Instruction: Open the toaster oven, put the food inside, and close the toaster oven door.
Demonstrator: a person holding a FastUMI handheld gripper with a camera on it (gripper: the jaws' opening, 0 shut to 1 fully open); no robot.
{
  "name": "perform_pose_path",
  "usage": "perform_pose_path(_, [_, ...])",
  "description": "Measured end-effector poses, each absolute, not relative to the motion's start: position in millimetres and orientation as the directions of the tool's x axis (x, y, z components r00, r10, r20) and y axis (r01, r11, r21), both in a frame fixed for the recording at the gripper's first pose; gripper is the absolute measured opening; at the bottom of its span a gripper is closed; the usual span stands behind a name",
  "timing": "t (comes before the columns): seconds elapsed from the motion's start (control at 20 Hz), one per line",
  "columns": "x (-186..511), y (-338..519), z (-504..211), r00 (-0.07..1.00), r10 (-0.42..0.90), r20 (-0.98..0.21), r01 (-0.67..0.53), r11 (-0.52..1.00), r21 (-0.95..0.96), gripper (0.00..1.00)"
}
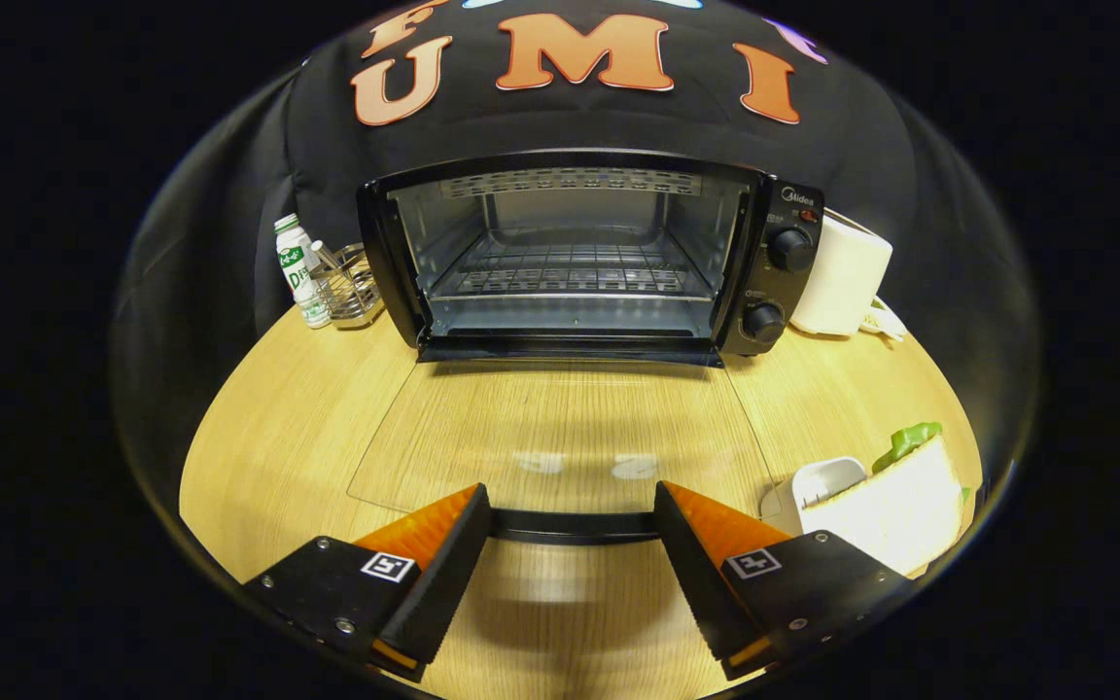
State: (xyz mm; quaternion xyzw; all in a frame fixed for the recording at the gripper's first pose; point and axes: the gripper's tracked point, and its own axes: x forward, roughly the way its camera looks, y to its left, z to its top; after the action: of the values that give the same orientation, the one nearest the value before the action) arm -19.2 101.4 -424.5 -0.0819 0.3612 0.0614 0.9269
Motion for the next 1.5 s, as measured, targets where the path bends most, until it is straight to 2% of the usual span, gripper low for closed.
perform_pose_path(0.4, [-15, 103, -423, 0.749, 0.084, -0.658, -0.181, 0.98, -0.081, 1.0])
perform_pose_path(0.7, [-12, 93, -399, 0.717, 0.155, -0.679, -0.124, 0.988, 0.094, 0.99])
perform_pose_path(0.85, [-4, 68, -373, 0.728, 0.161, -0.666, -0.116, 0.987, 0.111, 0.98])
perform_pose_path(1.25, [-1, 2, -286, 0.712, 0.215, -0.668, -0.229, 0.971, 0.069, 0.99])
perform_pose_path(1.5, [-14, -39, -275, 0.612, 0.229, -0.757, -0.272, 0.96, 0.071, 0.99])
